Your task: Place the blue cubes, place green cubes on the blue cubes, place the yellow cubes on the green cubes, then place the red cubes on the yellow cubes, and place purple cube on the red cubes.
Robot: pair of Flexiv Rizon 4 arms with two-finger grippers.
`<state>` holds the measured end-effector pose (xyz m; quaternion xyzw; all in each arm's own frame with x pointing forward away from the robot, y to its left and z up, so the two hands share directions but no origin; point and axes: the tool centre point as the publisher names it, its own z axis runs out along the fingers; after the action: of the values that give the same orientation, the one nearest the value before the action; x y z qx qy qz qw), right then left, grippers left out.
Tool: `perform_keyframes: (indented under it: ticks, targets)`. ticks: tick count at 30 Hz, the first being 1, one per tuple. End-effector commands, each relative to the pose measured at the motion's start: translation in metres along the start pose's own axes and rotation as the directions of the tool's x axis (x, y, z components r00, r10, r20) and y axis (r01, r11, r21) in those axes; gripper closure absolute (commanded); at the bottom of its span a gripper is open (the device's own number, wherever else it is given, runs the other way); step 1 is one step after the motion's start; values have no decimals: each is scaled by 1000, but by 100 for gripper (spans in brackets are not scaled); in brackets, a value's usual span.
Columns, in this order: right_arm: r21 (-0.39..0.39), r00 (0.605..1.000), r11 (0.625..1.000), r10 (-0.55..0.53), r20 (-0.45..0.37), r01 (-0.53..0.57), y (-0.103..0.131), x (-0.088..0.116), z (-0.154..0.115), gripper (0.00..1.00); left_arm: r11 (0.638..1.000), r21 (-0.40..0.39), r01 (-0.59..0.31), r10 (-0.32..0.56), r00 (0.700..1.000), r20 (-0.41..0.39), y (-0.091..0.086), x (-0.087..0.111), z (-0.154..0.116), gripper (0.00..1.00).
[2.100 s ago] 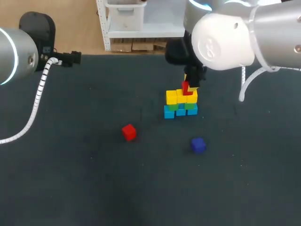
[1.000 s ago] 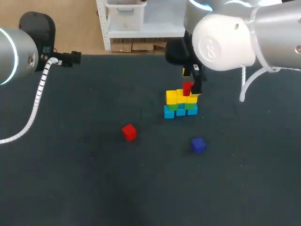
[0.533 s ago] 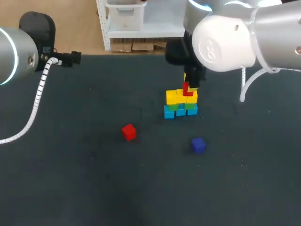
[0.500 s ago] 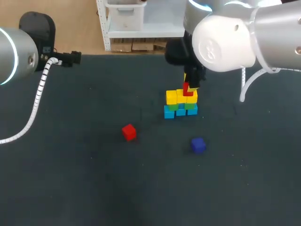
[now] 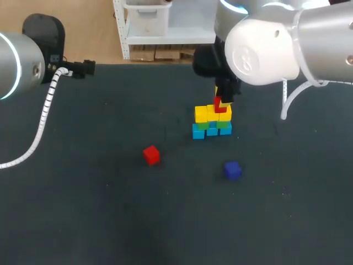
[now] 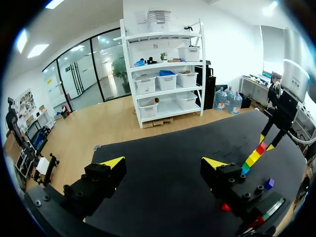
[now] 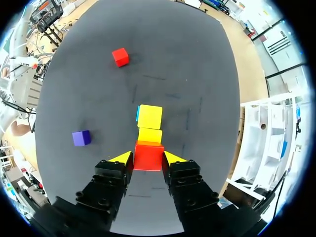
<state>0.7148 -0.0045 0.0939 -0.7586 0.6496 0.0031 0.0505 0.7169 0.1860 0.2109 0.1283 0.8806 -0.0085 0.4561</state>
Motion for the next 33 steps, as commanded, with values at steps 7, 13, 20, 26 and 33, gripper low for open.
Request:
perform_keyframes:
  ticks: [7, 13, 20, 26, 33]
  targets:
    - [7, 1000, 1000, 9, 2, -9, 1, 1, -2, 16, 1000, 9, -2, 2, 1000, -3, 2, -1, 0, 0]
    - [19, 1000, 1000, 24, 7, -24, 1, 3, -5, 0, 1000, 9, -2, 2, 1000, -3, 2, -1, 0, 0]
    - [98, 991, 988, 113, 78, -121, -7, 18, -33, 0, 1000, 9, -2, 2, 1000, -3, 2, -1, 0, 0]
    - [164, 977, 966, 185, 108, -201, -11, 38, -57, 0, 1000, 9, -2, 2, 1000, -3, 2, -1, 0, 0]
    - [229, 935, 910, 310, 173, -344, -21, 67, -79, 0, 1000, 9, -2, 2, 1000, -3, 2, -1, 0, 0]
